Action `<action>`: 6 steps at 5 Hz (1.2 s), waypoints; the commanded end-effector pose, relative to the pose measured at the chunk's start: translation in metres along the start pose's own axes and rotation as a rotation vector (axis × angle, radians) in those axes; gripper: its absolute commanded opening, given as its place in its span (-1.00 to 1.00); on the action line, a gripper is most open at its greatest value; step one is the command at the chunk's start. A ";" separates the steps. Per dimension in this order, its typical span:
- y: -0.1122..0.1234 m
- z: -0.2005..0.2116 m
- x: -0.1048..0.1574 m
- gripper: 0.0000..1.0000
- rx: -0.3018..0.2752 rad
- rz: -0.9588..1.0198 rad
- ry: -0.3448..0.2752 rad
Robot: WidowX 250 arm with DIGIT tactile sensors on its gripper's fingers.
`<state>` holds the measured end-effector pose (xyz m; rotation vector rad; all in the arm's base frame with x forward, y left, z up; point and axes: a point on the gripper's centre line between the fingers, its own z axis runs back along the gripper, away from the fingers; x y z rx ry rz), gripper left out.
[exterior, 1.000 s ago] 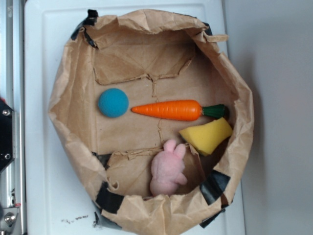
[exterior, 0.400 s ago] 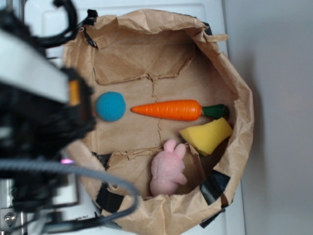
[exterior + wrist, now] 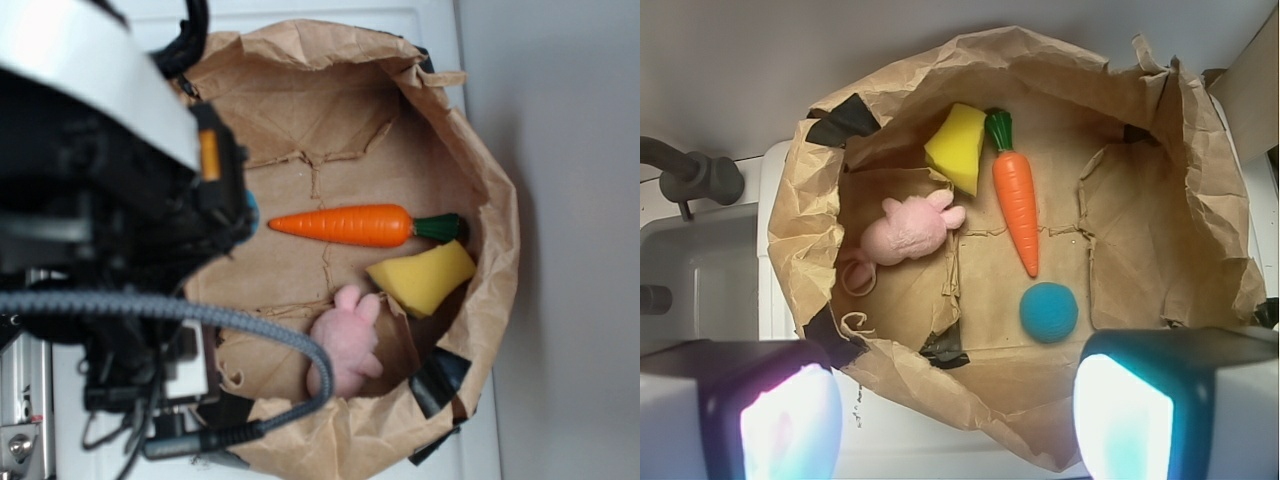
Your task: Grab the blue ball.
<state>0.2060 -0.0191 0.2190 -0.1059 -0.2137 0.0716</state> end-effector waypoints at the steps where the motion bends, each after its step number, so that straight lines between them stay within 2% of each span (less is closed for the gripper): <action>1: 0.002 0.014 0.009 1.00 -0.003 0.010 -0.051; 2: 0.016 -0.029 0.025 1.00 0.003 -0.010 -0.030; 3: 0.030 -0.046 0.036 1.00 0.024 -0.066 -0.012; 4: 0.041 -0.055 0.035 1.00 0.044 -0.092 0.065; 5: 0.050 -0.064 0.022 1.00 0.073 -0.134 0.112; 6: 0.058 -0.074 0.002 1.00 0.104 -0.184 0.105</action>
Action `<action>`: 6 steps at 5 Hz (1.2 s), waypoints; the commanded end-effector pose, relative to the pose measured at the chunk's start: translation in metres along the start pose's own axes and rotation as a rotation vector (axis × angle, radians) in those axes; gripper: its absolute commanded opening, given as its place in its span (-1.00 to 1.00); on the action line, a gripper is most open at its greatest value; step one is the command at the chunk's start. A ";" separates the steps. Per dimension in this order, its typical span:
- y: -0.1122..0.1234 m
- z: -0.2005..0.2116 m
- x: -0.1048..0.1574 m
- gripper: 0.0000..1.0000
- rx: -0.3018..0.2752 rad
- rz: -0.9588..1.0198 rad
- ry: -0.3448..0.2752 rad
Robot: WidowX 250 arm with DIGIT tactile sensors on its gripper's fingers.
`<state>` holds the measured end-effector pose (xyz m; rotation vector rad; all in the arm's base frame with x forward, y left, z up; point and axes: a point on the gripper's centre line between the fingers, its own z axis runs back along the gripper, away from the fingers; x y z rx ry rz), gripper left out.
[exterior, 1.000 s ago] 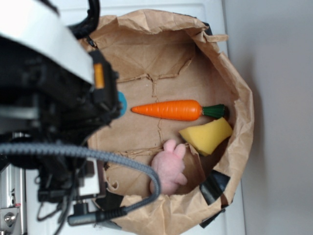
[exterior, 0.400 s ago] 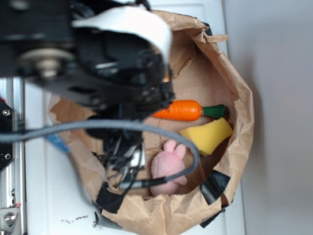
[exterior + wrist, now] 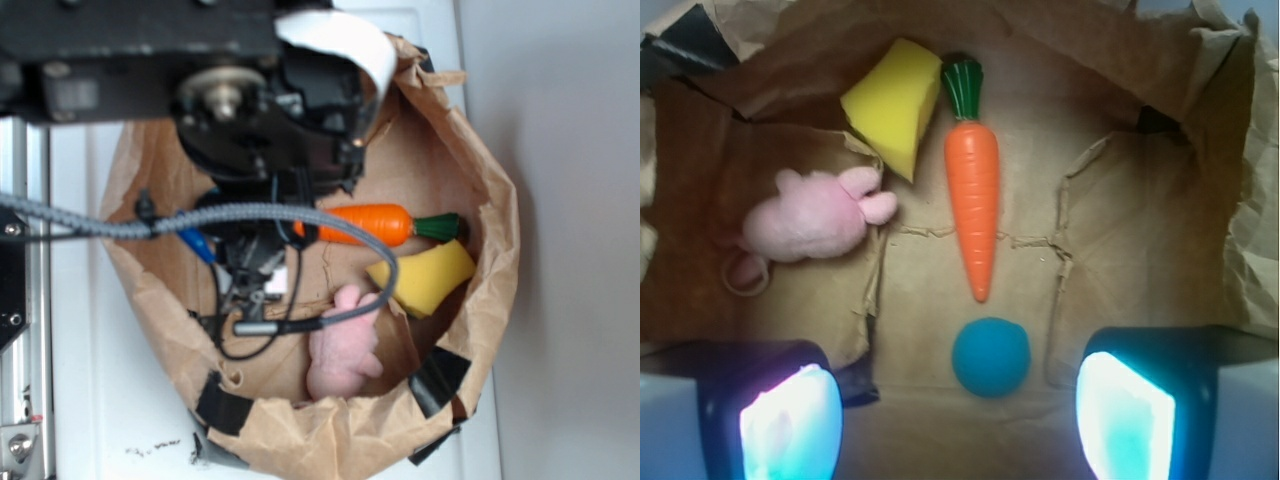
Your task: Grab the blue ball.
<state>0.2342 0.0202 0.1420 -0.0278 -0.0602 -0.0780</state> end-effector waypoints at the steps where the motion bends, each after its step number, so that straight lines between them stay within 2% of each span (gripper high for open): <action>1: 0.013 -0.021 -0.032 1.00 0.095 -0.049 -0.081; 3: 0.012 -0.064 -0.046 1.00 0.132 -0.084 -0.122; 4: 0.010 -0.070 -0.041 1.00 0.131 -0.063 -0.102; 6: 0.007 -0.051 -0.020 1.00 0.087 -0.008 -0.087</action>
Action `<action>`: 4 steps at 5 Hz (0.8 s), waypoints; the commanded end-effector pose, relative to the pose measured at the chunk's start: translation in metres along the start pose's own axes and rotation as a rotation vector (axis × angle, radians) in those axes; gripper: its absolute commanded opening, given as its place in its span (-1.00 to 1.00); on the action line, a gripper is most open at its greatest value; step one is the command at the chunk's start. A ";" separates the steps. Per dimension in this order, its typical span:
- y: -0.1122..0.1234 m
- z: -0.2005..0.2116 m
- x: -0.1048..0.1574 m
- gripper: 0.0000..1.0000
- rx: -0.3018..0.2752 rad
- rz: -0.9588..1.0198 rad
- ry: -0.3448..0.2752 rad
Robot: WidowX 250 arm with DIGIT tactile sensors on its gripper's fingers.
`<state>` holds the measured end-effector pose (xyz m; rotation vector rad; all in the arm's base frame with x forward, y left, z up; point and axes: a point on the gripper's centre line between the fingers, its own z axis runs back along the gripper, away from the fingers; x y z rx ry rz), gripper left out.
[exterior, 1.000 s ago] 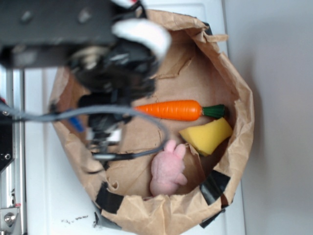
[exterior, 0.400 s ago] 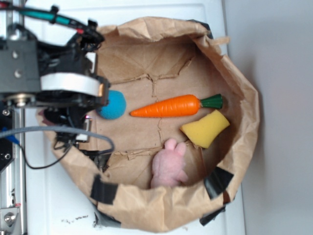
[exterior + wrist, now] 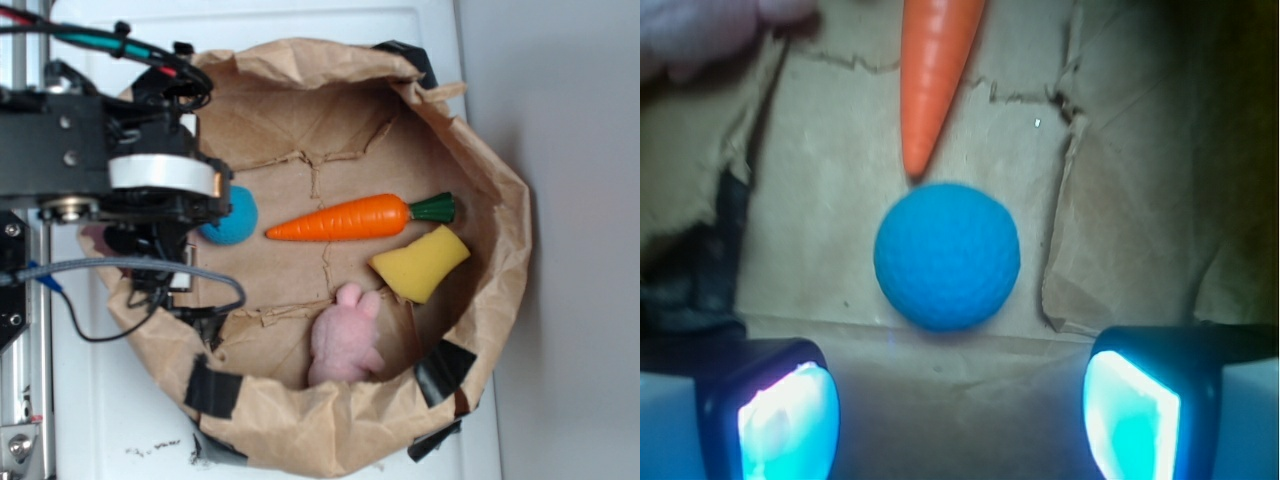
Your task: Grab the blue ball.
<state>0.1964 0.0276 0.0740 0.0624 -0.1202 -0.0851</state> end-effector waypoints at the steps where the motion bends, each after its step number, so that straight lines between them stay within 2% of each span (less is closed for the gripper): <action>1: 0.001 0.028 0.031 1.00 -0.049 0.028 -0.009; 2: -0.003 0.030 0.037 1.00 -0.064 0.040 -0.033; 4: -0.005 -0.016 0.035 1.00 0.006 0.003 -0.070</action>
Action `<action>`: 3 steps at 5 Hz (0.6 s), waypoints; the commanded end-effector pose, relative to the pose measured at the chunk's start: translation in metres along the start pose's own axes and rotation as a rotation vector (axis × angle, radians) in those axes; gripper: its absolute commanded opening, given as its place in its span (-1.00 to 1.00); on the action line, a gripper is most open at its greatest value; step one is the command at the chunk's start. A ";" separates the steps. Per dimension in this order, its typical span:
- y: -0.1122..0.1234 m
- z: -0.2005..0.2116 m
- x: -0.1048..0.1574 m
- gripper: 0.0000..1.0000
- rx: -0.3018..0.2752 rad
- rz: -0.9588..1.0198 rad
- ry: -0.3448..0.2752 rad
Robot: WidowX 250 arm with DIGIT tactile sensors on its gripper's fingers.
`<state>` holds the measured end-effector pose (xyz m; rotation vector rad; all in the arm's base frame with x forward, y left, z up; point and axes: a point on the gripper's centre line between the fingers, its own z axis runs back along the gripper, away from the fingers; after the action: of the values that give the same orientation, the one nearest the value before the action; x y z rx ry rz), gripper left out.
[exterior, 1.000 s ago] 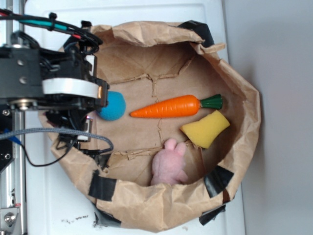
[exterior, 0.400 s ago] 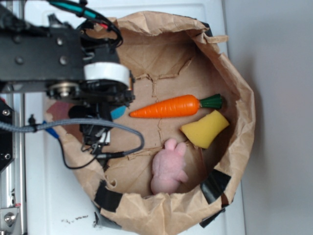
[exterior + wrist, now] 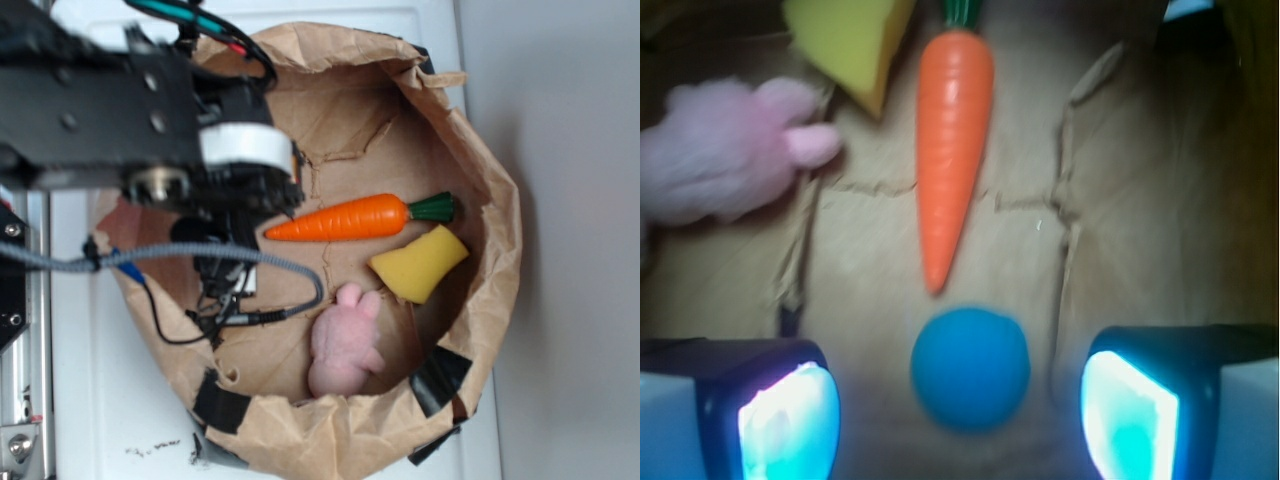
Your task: Grab the blue ball.
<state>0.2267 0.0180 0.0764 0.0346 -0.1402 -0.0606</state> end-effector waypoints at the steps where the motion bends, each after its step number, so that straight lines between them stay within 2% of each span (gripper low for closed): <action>1: 0.007 -0.042 0.026 1.00 0.069 -0.036 -0.064; 2: 0.008 -0.054 0.038 1.00 0.086 -0.057 -0.071; 3: 0.011 -0.068 0.039 1.00 0.128 -0.085 -0.085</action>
<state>0.2776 0.0307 0.0185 0.1666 -0.2415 -0.1191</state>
